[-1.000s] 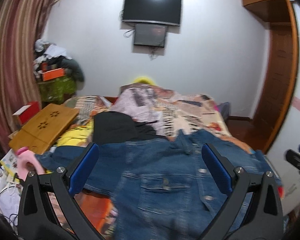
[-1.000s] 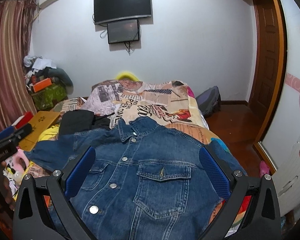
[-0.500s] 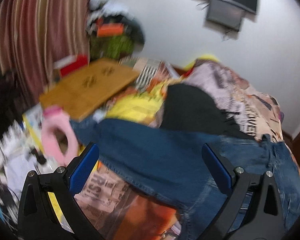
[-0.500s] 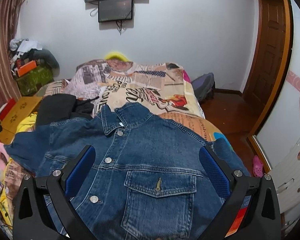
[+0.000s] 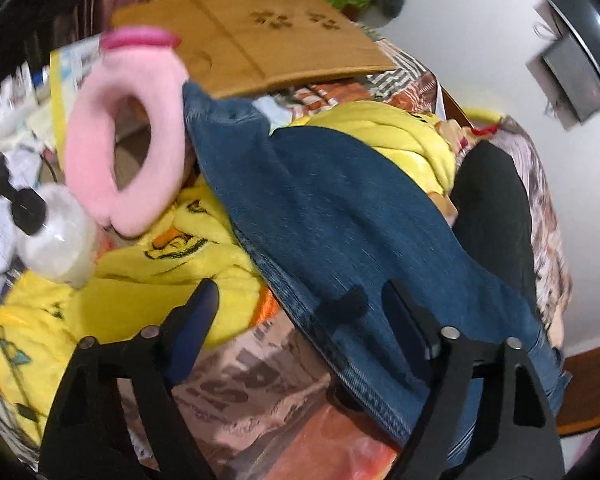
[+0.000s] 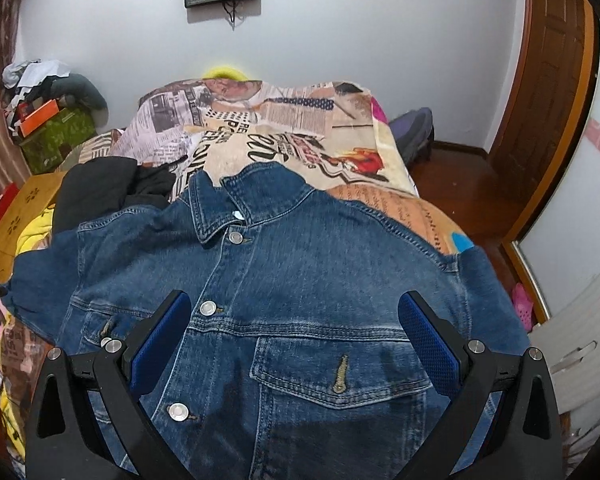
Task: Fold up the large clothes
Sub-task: 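Grasp the denim jacket sleeve with the left gripper and lift it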
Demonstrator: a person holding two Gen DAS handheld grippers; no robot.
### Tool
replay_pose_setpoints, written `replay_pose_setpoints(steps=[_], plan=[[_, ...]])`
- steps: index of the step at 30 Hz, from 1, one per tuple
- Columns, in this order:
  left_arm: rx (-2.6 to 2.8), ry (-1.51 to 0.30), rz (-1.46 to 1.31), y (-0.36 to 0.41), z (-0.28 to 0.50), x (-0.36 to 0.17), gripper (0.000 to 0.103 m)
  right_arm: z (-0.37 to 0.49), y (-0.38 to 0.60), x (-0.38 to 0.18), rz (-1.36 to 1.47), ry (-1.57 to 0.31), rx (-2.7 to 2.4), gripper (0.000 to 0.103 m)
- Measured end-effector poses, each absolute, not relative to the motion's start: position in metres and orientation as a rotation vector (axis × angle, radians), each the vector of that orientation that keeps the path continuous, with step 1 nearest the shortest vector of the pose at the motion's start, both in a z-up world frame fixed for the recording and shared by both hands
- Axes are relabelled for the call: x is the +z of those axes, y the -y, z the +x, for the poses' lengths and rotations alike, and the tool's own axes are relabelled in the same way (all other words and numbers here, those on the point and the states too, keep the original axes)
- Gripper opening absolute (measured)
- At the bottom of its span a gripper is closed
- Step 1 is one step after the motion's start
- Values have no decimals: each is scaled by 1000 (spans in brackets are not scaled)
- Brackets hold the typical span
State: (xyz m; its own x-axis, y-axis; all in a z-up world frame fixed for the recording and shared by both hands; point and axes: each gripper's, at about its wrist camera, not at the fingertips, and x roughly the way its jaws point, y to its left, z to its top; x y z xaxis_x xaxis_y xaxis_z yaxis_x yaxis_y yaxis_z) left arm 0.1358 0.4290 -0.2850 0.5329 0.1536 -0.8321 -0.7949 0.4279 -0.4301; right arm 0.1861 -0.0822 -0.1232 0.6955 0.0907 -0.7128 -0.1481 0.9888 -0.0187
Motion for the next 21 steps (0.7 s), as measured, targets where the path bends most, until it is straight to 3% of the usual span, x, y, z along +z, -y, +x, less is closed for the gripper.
replay_pose_setpoints(steps=[2,6,9,16,21], plan=[[643,-794,-1031,-443,135,-300,65,189,80,-125,-73,-801,137,103],[600,-761,-1156,-461,135,-317,65,193,76,-128,-82,-810,146,103],[622,-757,-1164,-468,137,-322,51,193,74,-128,-89,-814,151,103],[754,-829,-798,-439,156,-287,12,192,75,-125,-80,-813,153,103],[737,-781,-610,-408,169,-239,9,185,81,-119,-60,-793,158,103]])
